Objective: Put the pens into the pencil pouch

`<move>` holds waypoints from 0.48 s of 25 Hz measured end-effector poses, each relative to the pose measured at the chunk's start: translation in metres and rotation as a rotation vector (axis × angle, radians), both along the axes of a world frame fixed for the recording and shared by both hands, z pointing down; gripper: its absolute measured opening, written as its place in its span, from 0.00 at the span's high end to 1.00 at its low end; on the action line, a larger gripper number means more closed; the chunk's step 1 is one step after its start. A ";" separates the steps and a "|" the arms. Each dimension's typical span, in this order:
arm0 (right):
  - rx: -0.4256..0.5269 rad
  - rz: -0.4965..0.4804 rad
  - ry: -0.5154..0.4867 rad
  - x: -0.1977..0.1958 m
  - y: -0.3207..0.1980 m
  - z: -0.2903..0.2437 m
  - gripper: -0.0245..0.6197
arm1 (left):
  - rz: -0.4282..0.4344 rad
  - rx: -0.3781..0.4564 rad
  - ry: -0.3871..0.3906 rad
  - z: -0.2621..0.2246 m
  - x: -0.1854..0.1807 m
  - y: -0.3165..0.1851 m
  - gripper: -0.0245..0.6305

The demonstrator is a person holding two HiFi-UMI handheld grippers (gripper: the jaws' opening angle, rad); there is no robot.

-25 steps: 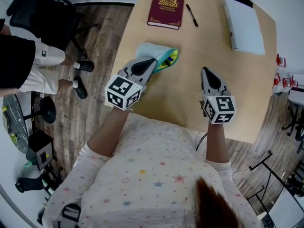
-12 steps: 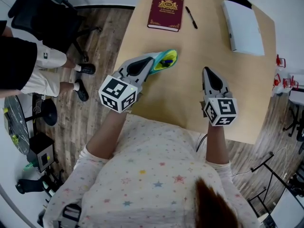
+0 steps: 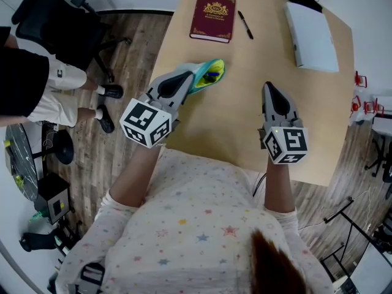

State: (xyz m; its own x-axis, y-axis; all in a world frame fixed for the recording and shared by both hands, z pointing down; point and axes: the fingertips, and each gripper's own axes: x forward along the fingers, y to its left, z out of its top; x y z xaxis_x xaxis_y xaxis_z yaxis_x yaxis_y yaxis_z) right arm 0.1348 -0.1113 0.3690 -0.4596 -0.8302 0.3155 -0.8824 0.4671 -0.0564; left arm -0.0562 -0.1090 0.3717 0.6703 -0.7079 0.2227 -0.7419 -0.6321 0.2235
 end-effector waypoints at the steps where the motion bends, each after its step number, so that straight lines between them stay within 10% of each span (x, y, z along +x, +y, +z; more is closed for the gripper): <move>1: 0.006 0.000 0.000 0.000 0.000 -0.002 0.96 | -0.003 0.002 0.002 -0.001 -0.001 0.000 0.95; 12: 0.024 0.004 -0.008 0.000 0.002 -0.010 0.96 | -0.008 0.013 0.014 -0.006 0.000 0.001 0.95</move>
